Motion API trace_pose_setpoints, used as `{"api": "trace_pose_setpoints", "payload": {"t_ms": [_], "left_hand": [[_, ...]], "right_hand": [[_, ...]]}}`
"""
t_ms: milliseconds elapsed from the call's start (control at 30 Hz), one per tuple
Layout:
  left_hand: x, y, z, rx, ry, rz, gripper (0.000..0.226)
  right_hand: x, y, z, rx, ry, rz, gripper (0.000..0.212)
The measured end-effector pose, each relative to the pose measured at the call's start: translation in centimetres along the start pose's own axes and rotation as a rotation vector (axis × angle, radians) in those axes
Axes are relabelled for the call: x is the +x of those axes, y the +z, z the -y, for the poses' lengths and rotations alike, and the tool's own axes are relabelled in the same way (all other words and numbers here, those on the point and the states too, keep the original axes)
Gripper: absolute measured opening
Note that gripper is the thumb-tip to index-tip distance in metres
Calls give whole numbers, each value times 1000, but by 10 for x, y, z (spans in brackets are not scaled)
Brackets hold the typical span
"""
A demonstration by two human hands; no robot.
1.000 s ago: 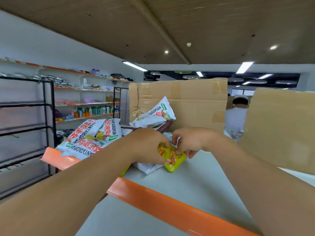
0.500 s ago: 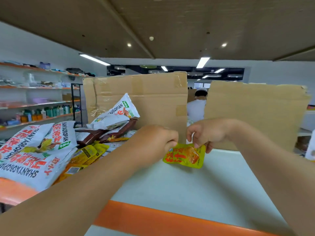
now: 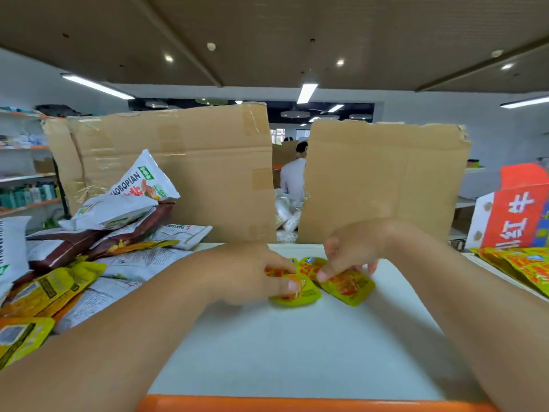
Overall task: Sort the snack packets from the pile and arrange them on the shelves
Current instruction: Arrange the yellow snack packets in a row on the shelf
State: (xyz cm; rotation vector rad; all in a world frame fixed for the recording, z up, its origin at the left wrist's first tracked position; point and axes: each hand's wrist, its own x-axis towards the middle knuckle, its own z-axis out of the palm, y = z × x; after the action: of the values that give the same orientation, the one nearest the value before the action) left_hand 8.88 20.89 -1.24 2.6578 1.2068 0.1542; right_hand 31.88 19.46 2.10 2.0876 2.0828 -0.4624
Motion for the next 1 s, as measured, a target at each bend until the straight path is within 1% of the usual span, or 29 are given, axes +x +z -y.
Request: {"api": "trace_pose_setpoints", "payload": {"t_ms": [100, 167, 233, 367, 433, 667, 867, 933, 1000], "left_hand": [[0, 3, -5, 26, -60, -59, 32], [-4, 1, -5, 54, -108, -72, 30], [-9, 0, -4, 52, -142, -62, 29], [-13, -3, -1, 59, -215, -55, 51], [-13, -4, 0, 67, -233, -45, 55], [-8, -8, 5, 67, -194, -65, 55], [-5, -4, 10, -21, -159, -132, 48], [-6, -3, 10, -50, -159, -165, 48], [-7, -4, 6, -79, -150, -223, 46]], "right_hand": [[-3, 4, 11, -80, -19, -23, 45], [-3, 5, 12, -90, -42, -37, 43], [-2, 5, 9, -75, -54, -53, 44], [0, 8, 8, -51, -75, -79, 47], [2, 9, 8, -56, -82, -96, 48], [1, 7, 5, -47, -103, -119, 41], [-1, 6, 2, -42, -104, -151, 35], [-1, 5, 0, -30, -96, -181, 36], [-5, 0, -3, -32, -82, -257, 37]]}}
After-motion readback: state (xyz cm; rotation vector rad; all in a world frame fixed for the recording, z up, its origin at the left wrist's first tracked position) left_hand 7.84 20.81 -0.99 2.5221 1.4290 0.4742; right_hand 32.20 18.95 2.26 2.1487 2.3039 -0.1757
